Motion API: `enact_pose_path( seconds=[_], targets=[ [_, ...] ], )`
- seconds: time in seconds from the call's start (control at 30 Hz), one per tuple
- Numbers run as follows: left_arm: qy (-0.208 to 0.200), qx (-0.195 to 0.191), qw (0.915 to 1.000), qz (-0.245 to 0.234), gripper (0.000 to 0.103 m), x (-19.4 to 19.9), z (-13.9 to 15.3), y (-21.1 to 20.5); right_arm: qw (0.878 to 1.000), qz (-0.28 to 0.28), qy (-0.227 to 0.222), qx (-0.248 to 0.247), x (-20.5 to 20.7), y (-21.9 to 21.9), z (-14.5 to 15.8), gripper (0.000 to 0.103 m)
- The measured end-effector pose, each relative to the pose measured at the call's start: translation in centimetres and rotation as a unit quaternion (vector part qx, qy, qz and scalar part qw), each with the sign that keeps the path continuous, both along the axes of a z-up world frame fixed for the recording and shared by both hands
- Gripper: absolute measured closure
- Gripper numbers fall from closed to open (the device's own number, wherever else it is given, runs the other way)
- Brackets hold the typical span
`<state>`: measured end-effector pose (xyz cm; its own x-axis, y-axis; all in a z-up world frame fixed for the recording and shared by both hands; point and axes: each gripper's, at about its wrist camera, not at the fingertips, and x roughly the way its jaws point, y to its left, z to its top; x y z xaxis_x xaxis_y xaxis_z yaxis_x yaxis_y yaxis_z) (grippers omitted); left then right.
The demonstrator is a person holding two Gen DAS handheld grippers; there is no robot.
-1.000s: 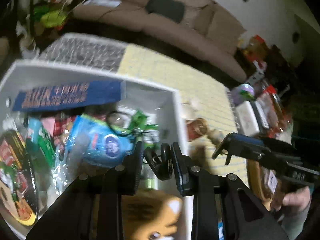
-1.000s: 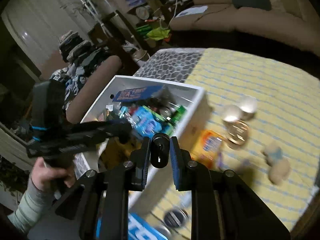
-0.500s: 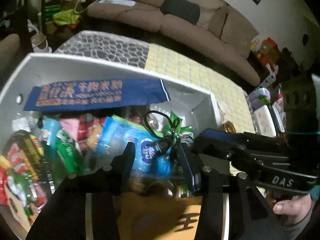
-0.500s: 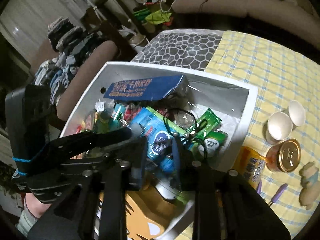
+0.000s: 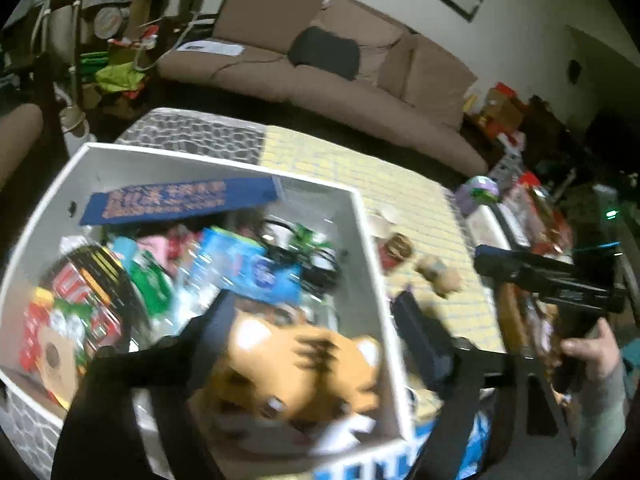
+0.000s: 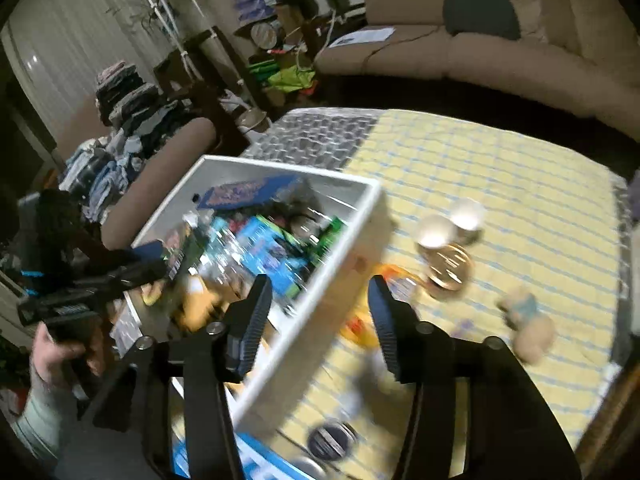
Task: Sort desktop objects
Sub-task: 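Withdraw both tools from the box back over the table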
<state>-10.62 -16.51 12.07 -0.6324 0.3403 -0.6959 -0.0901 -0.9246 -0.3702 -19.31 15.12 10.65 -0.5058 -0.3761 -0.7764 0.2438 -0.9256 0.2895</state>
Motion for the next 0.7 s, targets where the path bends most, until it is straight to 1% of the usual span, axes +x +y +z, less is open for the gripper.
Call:
enact_pose_path(
  seconds=[0.07,0.13,0.2,0.3,0.43,0.6,0.7],
  targets=[
    [0.003,0.015,0.9997,-0.018,0.012,1.1,-0.1,1.4,1.0,-0.01,-0.004,0.013,1.4,1.6,-0.7,0.043],
    [0.0,0.019,0.9994,-0.031,0.011,1.9,-0.5,3.0,0.999,-0.025,-0.015,0.023,2.7,3.3,-1.8,0.043],
    [-0.001,0.011,0.9991,-0.042,0.009,2.4,-1.0,4.9,0.999,-0.035,-0.025,0.019,3.7,4.5,-2.9,0.043],
    [-0.007,-0.012,0.9979,-0.064,0.009,2.6,-1.9,7.9,0.998,-0.048,-0.036,0.019,4.8,5.9,-4.6,0.042],
    [-0.019,-0.002,0.9964,-0.082,0.009,2.6,-2.8,10.5,0.997,-0.052,-0.05,0.019,5.8,7.0,-6.7,0.042],
    [-0.035,0.009,0.9954,-0.089,0.009,1.7,-3.7,12.3,0.997,-0.033,-0.064,0.036,4.6,6.1,-9.8,0.042],
    [-0.042,0.001,0.9954,-0.086,0.009,1.1,-3.9,12.9,0.996,-0.016,-0.077,0.036,3.1,4.9,-11.6,0.042]
  ],
)
